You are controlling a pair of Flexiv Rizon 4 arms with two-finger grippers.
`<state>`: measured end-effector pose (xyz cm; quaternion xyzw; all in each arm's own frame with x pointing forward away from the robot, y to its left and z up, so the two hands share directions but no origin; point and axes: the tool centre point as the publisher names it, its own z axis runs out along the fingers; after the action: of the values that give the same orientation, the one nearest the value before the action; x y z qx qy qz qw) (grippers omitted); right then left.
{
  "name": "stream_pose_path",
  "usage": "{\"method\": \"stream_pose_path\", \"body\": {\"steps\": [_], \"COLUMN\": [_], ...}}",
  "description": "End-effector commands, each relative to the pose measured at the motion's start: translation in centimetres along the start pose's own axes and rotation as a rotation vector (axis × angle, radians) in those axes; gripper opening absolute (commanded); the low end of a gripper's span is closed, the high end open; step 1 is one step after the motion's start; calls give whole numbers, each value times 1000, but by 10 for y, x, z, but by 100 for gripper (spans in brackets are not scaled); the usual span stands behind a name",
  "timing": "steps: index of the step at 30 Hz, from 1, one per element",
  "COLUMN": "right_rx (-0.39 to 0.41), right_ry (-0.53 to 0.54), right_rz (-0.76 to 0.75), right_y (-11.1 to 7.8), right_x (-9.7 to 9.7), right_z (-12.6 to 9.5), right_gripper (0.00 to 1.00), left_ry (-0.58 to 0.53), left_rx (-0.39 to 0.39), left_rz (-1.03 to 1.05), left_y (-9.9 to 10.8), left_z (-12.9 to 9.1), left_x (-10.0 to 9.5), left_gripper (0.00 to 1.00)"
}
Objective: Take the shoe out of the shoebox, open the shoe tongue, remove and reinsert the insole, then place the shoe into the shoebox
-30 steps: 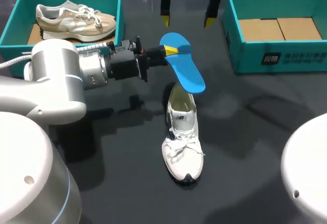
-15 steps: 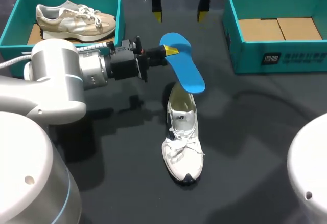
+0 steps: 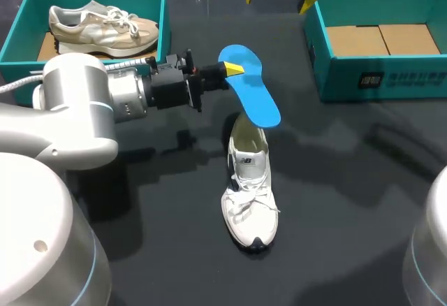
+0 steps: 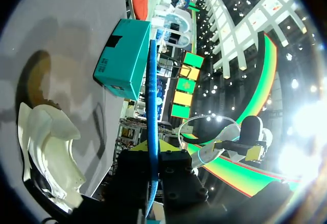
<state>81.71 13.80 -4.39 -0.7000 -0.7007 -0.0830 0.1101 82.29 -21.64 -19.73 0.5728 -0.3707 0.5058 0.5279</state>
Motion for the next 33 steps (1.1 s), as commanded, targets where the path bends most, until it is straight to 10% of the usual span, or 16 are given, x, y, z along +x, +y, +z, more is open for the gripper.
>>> {"method": "stream_pose_path", "body": {"steps": [1, 33], "right_rx": [-27, -87], "right_ry": [380, 1096], "right_rz": [0, 14], "right_y": [-6, -3], "right_x": [-22, -97], "right_z": [-1, 23], "right_gripper": [100, 100], "left_ry": [1, 1], "left_rx": [4, 4], "left_rz": [1, 1], "left_y": [1, 1], "left_z": [1, 1], "left_x": [0, 0], "left_gripper": [0, 0]}}
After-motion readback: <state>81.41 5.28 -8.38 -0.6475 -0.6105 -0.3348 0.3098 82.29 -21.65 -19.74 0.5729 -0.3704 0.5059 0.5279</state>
